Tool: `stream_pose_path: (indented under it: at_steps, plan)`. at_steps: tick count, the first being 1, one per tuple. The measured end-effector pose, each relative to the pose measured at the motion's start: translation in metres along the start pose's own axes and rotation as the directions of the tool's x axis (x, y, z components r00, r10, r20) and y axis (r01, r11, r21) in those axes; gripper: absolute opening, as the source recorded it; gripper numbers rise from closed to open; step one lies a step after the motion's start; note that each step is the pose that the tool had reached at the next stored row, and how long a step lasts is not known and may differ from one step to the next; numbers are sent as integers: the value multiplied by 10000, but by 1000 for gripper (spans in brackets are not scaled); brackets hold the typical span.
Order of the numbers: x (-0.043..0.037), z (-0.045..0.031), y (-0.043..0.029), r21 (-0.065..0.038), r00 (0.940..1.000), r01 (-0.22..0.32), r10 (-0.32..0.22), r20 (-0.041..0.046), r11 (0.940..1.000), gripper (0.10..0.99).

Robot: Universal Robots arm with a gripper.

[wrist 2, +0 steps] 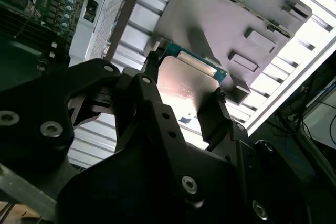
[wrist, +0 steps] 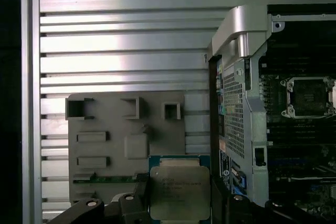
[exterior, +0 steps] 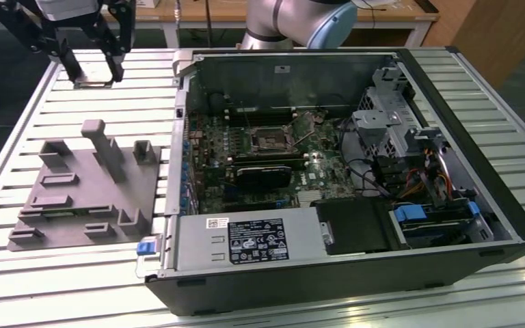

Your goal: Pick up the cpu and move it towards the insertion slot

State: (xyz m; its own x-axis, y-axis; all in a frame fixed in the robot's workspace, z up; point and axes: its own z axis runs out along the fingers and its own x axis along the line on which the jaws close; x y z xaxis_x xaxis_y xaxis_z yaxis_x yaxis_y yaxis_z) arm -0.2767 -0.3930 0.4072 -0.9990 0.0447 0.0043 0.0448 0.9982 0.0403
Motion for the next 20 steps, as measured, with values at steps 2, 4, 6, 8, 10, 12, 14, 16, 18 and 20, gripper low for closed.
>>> stream_pose_path:
  at_steps: [2,4,6,8,10,12,14,16,18,20]
  plan:
    - [-39,1,2,-1,10000,0,0,-1,10000,545]
    - [-81,0,4,1,10000,0,0,-5,10000,545]
    - [-128,0,5,0,10000,1,-1,-6,10000,545]
    - [-175,0,8,0,10000,1,-1,-10,10000,545]
    - [-212,0,10,1,10000,0,0,-12,10000,545]
    - [-249,0,13,4,10000,0,0,-12,10000,545]
    - [-296,0,19,5,10000,-1,1,-12,10000,545]
    - [-342,0,24,5,10000,1,-1,-12,10000,545]
    - [-387,-1,30,6,10000,1,-1,-13,10000,545]
    - [-427,0,38,6,10000,0,0,-12,10000,545]
